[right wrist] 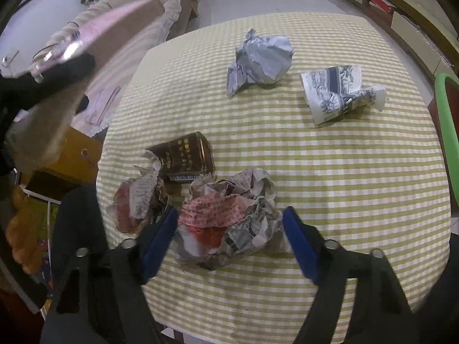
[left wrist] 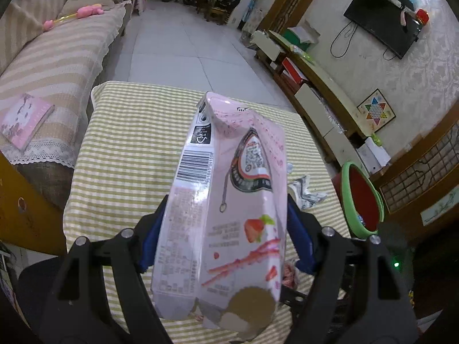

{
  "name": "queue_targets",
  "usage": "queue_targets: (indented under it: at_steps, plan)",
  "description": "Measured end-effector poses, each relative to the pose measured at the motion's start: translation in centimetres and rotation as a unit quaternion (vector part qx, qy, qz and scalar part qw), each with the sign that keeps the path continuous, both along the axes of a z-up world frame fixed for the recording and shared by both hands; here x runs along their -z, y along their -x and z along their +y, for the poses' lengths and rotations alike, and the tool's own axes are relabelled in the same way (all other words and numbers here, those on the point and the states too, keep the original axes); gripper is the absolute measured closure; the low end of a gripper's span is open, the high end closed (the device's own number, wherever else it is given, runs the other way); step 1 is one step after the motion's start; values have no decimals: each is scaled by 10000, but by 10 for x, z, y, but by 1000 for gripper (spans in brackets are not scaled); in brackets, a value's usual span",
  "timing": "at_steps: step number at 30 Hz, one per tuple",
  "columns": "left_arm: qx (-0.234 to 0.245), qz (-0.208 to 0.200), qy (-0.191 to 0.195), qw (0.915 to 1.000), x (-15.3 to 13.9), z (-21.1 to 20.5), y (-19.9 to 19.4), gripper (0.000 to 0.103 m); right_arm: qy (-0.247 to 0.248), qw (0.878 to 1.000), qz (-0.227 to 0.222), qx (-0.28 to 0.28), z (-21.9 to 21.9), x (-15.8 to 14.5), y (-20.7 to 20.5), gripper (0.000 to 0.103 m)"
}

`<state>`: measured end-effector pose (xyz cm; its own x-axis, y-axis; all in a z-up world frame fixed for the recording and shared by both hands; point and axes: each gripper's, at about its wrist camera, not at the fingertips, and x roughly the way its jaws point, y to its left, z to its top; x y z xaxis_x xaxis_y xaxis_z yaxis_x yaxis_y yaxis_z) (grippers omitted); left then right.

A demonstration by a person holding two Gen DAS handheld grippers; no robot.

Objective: Collect trash
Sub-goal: 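Grasp the crumpled red-and-white wrappers with the right tool and lift while the left holds the pink bag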

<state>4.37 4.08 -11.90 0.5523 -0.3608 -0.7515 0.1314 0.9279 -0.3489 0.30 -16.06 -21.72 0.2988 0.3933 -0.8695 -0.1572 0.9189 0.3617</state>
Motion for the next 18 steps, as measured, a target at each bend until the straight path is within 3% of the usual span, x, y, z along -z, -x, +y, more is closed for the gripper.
queue_targets:
  at_steps: [2, 5, 18]
  plan:
    - [18, -21, -6, 10000, 0, -9, 2, 31, -8, 10000, -26, -36, -1, 1, 3, 54]
    - [75, -21, -50, 10000, 1, -18, 5, 31, -54, 9999, -140, -85, -3, -3, 7, 58]
    - [77, -222, -94, 9997, -32, -39, 9, 31, -148, 9958, -823, 368, -41, -70, 16, 59]
